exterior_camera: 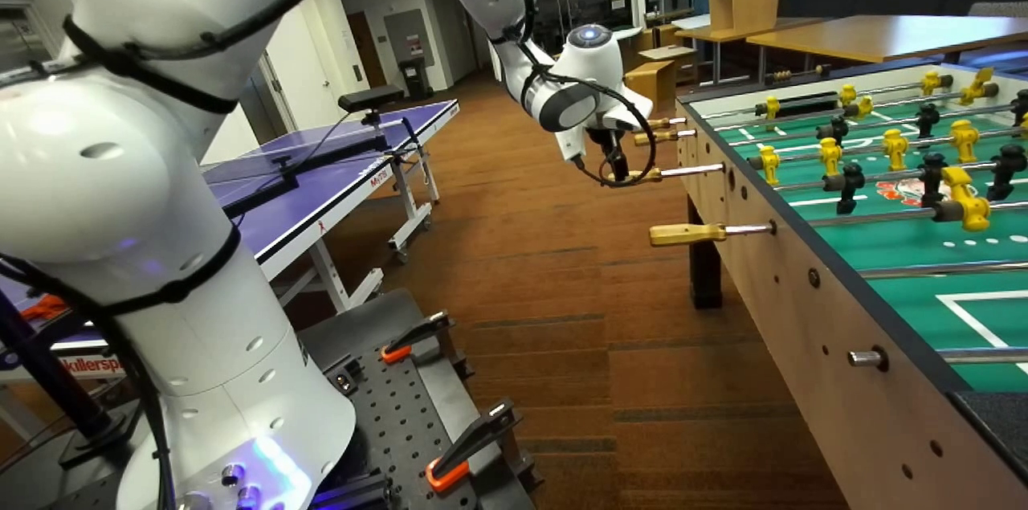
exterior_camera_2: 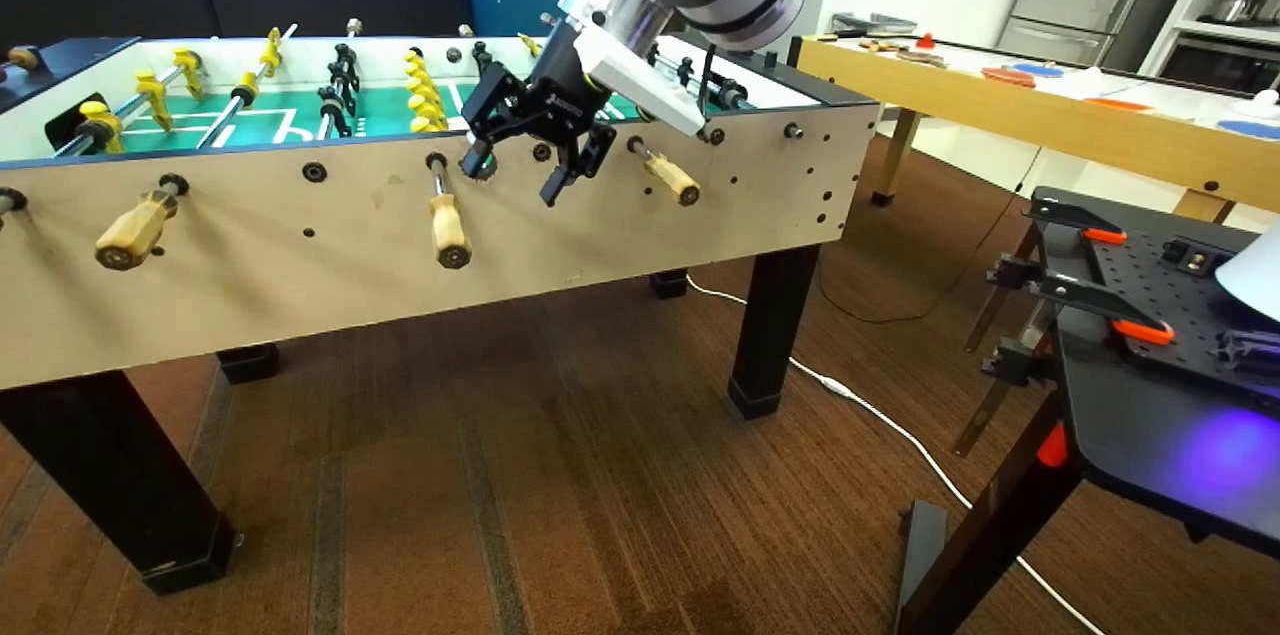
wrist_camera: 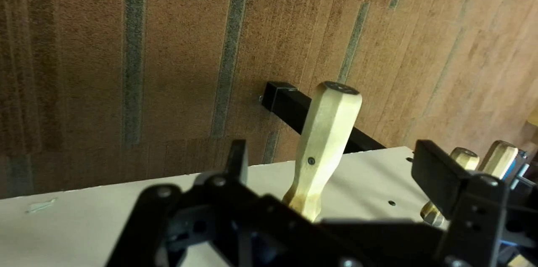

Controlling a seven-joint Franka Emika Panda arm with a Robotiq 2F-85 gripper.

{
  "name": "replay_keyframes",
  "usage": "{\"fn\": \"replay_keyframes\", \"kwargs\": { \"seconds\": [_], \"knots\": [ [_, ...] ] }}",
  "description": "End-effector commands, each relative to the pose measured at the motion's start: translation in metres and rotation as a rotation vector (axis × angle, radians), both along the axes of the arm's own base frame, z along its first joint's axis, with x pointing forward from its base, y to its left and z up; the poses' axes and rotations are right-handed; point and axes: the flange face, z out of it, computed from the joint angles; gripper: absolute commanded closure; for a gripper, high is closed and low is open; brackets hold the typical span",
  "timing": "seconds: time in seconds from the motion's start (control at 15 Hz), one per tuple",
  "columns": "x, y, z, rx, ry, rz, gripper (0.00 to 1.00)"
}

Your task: Push the fourth rod from the left to the right

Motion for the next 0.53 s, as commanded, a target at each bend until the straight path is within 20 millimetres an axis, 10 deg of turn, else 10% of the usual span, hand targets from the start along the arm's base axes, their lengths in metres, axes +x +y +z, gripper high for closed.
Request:
{"fn": "replay_keyframes", "kwargs": {
  "seconds": [0.0,0.47],
  "knots": [
    [0.027,0.006,-0.012,0.052,-0.022,-0.047,0.0],
    [0.047,0.021,-0.028,0.089,-0.019,-0.052,0.0]
  ]
}}
